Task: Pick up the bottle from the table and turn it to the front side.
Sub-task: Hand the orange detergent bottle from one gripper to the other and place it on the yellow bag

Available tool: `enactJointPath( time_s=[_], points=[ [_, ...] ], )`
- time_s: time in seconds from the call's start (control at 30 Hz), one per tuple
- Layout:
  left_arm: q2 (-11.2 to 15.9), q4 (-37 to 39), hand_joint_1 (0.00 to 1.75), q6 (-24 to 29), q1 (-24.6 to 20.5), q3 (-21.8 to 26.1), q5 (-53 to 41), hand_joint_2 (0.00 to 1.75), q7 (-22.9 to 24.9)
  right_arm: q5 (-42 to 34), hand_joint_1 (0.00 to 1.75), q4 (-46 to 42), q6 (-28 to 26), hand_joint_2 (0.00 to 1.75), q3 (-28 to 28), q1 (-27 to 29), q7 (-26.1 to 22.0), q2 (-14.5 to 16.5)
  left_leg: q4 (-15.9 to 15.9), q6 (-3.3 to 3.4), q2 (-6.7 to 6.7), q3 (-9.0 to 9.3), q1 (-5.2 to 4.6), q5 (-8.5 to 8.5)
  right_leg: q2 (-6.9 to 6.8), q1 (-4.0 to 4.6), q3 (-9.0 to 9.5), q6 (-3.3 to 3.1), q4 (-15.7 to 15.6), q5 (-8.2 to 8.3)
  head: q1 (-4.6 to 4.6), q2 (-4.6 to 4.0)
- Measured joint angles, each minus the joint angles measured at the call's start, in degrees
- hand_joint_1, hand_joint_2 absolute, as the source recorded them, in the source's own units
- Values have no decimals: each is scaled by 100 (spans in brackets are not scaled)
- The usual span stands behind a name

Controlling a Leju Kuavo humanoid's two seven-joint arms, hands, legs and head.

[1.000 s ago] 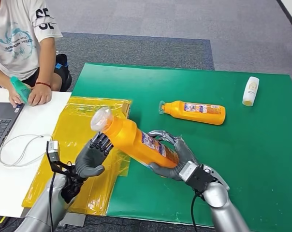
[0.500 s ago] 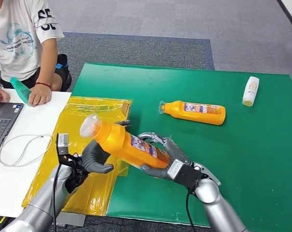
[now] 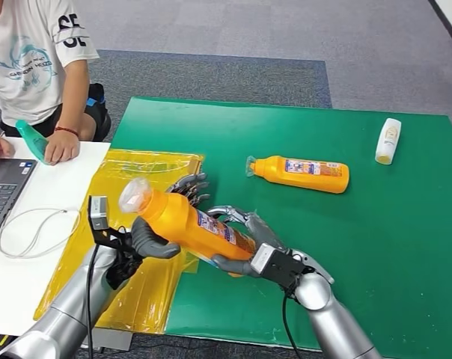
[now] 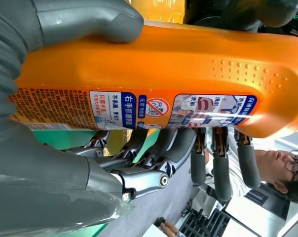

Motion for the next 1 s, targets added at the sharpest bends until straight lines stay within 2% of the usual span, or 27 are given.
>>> enactJointPath(
  time_s=[0.13, 0.17, 0.23, 0.27, 0.4, 0.47, 0.73, 1.0],
  points=[
    [-69, 0, 31, 84, -19, 0, 22, 175, -1, -27, 175, 3, -2, 175, -1, -1, 15, 3, 0, 0, 0, 0, 0, 0, 0, 0, 0, 0, 0, 0, -1, 0],
    [-85, 0, 27, 100, -20, 1, 37, 175, -1, -33, 175, 3, -3, 175, -1, 0, 20, 3, 0, 0, 0, 0, 0, 0, 0, 0, 0, 0, 0, 0, -1, -1],
    [-110, 0, 5, 123, -21, 3, 69, 175, 0, -49, 175, 3, -4, 175, -2, 1, 29, 3, 0, 0, 0, 0, 0, 0, 0, 0, -1, 0, 0, 0, -1, -1],
    [-122, 0, 1, 133, -21, 4, 82, 175, 0, -59, 175, 3, -4, 175, -2, 1, 32, 3, 0, 0, 0, 0, 0, 0, 0, 0, -1, 0, 0, 0, -1, -1],
    [-161, 0, 170, 174, -21, 11, 94, 175, 0, -86, 175, 2, -5, 175, -3, 1, 37, 3, 0, 0, 0, 0, 0, 0, 0, 0, -1, 0, 0, 0, 0, -1],
    [-180, 0, 175, 197, -21, 18, 94, 175, 0, -76, 175, -4, -28, 175, -6, 3, 56, 3, 0, 0, 0, 0, 0, 0, 0, 0, -1, 0, 0, 0, 0, 0],
    [-227, -39, 175, 343, -3, 79, 69, 175, 15, -18, 175, -113, -113, 175, -9, 56, 128, 3, 0, 0, 0, 0, 0, 0, 1, 0, -1, 0, 0, 0, 1, 0],
    [-246, -429, 175, 888, 238, 148, -399, 175, 19, 21, 175, -191, -160, 175, -53, 168, 133, 3, 0, 0, 1, 0, 0, -1, 1, 0, -3, 0, 0, -1, 1, -1]
  ],
)
